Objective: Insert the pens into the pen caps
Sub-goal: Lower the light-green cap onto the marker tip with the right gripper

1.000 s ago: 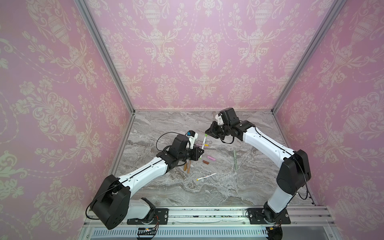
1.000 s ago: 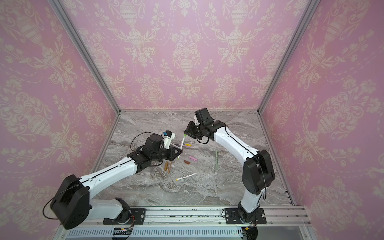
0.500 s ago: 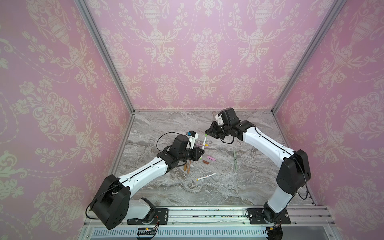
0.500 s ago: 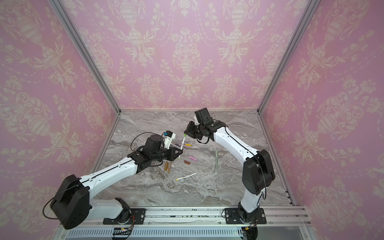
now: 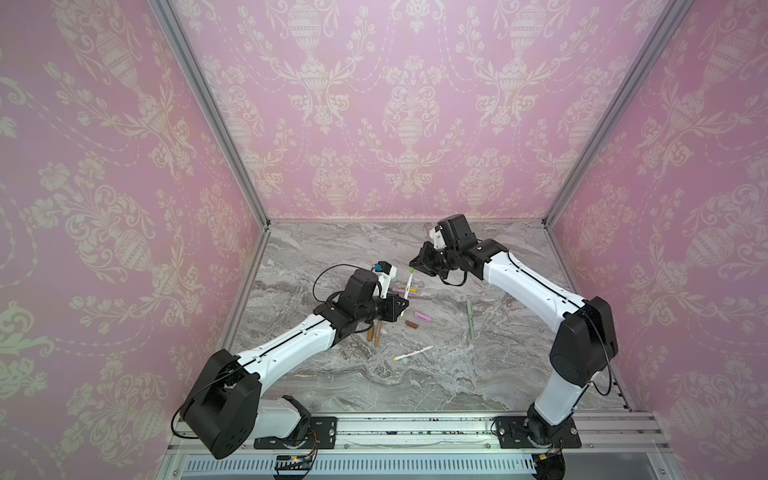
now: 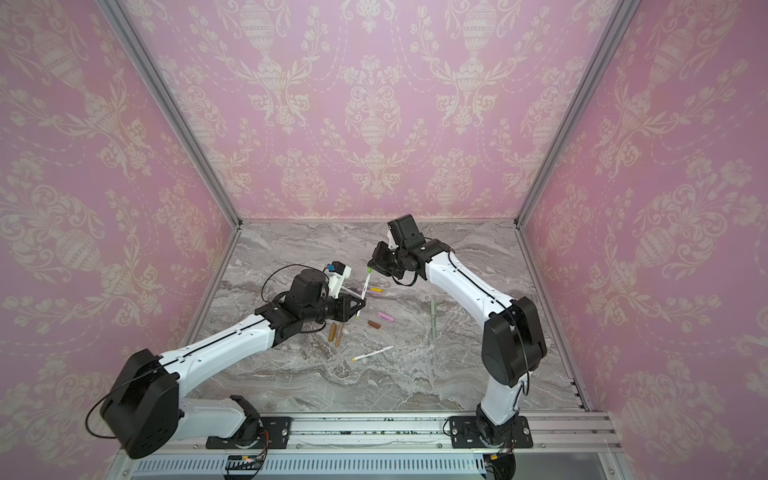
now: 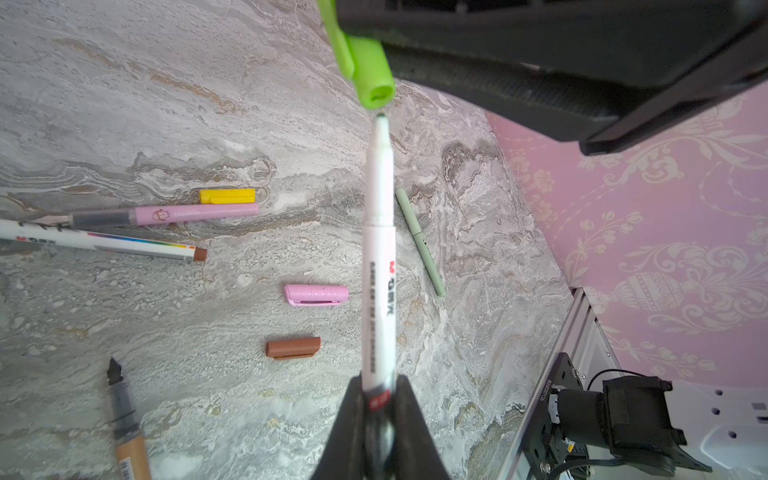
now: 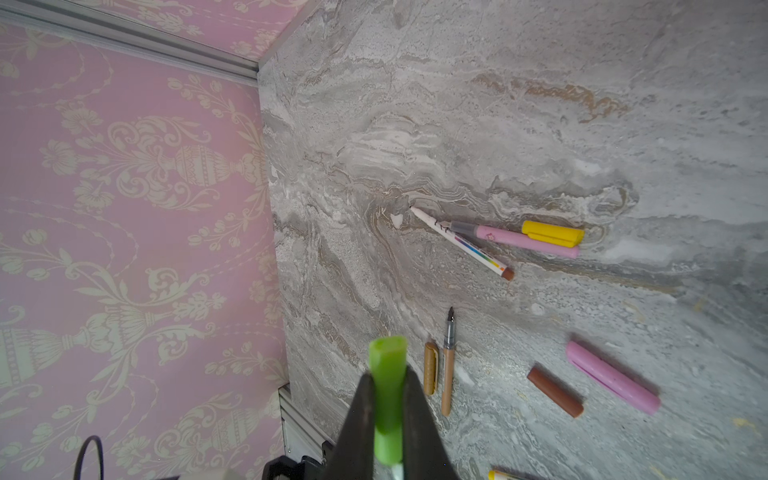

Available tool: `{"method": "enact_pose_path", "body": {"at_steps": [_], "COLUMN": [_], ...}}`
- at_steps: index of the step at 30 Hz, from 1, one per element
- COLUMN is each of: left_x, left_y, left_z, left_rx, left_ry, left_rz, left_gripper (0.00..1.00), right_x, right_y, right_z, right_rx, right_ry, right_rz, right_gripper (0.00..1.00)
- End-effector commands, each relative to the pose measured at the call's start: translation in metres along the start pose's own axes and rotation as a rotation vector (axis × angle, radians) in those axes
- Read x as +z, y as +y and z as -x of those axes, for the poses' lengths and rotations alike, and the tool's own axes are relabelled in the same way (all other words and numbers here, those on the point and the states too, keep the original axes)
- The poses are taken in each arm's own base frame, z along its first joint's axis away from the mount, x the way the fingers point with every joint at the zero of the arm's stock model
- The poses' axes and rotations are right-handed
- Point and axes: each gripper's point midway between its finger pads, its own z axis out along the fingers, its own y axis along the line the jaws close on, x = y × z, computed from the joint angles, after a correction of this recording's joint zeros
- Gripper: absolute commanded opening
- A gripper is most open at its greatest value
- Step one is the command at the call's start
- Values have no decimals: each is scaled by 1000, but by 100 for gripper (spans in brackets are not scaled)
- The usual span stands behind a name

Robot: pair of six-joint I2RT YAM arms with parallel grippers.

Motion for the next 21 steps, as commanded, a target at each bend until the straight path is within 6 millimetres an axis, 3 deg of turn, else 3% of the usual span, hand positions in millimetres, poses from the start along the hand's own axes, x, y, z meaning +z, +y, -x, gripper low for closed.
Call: {"method": "enact_pose_path", "body": {"at_steps": [1, 21], "left_x": [-1, -1], "left_y": [-7, -9], "left_z": [8, 12], "left_rx": [10, 12], "left_ry": [-22, -33], "left_rz": [-9, -12], "left_gripper": [0, 0], "right_x": [-3, -5], "right_y": [6, -4], "right_z": [2, -1], "right_rx": [-38, -66], "right_ry": [-2, -3], "right_rz": [-7, -48], "right_gripper": [0, 0]}}
